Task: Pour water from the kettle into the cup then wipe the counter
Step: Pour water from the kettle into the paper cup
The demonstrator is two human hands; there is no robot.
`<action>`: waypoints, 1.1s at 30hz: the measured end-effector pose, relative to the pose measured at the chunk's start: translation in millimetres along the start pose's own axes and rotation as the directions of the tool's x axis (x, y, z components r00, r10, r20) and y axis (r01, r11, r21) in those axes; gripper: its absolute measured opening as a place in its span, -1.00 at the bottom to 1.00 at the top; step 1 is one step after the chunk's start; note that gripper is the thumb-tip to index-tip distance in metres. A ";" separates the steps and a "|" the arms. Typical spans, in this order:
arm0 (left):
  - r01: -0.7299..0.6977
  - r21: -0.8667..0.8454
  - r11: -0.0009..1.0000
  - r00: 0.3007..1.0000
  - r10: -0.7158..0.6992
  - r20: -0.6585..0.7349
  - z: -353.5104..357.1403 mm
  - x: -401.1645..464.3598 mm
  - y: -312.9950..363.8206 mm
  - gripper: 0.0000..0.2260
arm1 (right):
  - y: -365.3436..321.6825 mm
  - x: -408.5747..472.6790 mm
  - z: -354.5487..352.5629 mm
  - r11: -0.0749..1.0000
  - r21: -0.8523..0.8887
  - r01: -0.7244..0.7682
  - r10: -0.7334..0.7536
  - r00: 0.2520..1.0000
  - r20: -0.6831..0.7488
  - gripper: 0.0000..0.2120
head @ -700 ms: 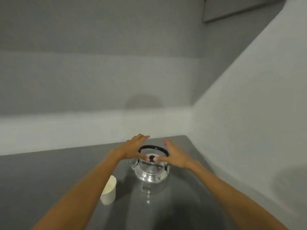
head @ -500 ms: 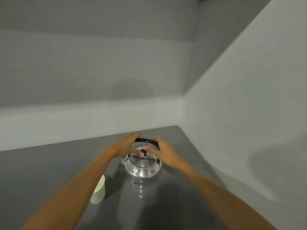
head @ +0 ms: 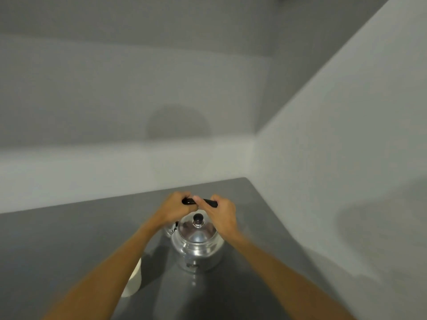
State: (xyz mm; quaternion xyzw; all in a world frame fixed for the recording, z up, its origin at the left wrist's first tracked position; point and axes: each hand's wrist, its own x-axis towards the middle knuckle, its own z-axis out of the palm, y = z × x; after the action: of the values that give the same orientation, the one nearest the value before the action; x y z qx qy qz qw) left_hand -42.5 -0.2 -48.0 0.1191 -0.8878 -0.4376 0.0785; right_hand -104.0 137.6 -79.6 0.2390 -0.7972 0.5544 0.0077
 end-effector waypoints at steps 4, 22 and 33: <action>-0.032 -0.014 0.999 0.997 0.031 -0.065 -10.6 -6.1 18.6 -0.87 | -25.4 7.8 -6.3 0.999 0.001 0.043 -0.043 0.997 -0.068 -0.42; -0.210 0.039 0.977 0.933 0.212 -0.291 -105.8 -77.8 117.7 -0.75 | -181.2 20.1 -48.6 0.951 0.026 0.308 -0.305 0.949 -0.082 -0.46; -0.058 -0.047 0.997 0.977 0.047 -0.209 -97.5 -126.6 11.4 -0.45 | -146.4 -13.1 -14.3 0.940 -0.076 0.332 -0.325 0.941 0.092 -0.41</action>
State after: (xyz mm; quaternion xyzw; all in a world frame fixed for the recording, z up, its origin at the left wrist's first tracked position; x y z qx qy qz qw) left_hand 101.1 -31.9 15.5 0.1387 -0.8656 -0.4440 0.1855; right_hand -39.0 115.5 51.1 0.3894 -0.7701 0.4990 0.0799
